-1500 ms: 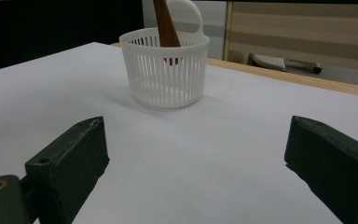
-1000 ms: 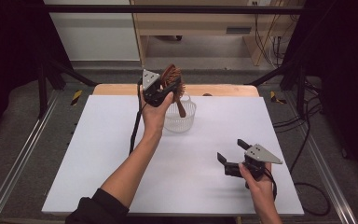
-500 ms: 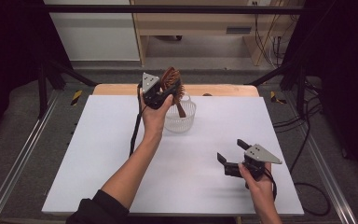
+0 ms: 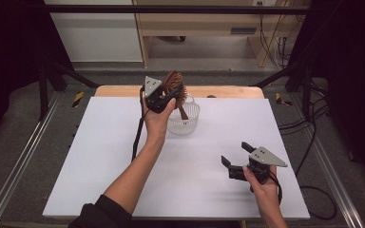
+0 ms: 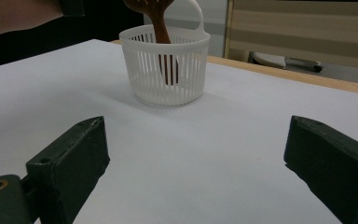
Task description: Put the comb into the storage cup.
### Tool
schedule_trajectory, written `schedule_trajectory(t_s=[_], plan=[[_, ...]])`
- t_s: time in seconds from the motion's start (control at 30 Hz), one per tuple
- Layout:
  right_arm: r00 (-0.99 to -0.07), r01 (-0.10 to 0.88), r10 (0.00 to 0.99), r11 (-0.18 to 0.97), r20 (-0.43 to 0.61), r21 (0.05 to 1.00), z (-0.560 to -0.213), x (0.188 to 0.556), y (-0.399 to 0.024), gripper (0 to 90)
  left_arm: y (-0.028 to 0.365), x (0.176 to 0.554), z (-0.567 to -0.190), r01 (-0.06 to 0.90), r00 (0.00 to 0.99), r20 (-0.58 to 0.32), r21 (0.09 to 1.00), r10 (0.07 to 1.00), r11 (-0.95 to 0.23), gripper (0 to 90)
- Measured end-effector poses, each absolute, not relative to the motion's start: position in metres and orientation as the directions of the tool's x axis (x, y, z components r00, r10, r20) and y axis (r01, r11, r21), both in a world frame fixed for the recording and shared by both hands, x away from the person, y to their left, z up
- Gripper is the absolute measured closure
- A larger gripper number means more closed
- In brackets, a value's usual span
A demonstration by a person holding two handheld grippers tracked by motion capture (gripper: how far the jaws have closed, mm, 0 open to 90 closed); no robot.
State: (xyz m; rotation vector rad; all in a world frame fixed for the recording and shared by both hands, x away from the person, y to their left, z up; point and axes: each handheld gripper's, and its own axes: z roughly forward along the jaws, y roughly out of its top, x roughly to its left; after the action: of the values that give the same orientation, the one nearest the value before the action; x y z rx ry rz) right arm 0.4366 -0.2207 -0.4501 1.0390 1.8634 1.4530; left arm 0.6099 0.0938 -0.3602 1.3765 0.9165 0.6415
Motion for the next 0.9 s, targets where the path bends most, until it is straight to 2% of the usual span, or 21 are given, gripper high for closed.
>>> schedule_trajectory(t_s=[0.9], plan=[[-0.544, 0.24, 0.838, 0.113, 0.037, 0.964, -0.4507, 0.4373, -0.2213, 6.4, 0.0914, 0.6104, -0.368, 0.138, 0.518, -0.208, 0.978, 0.83, 0.159, 51.3]])
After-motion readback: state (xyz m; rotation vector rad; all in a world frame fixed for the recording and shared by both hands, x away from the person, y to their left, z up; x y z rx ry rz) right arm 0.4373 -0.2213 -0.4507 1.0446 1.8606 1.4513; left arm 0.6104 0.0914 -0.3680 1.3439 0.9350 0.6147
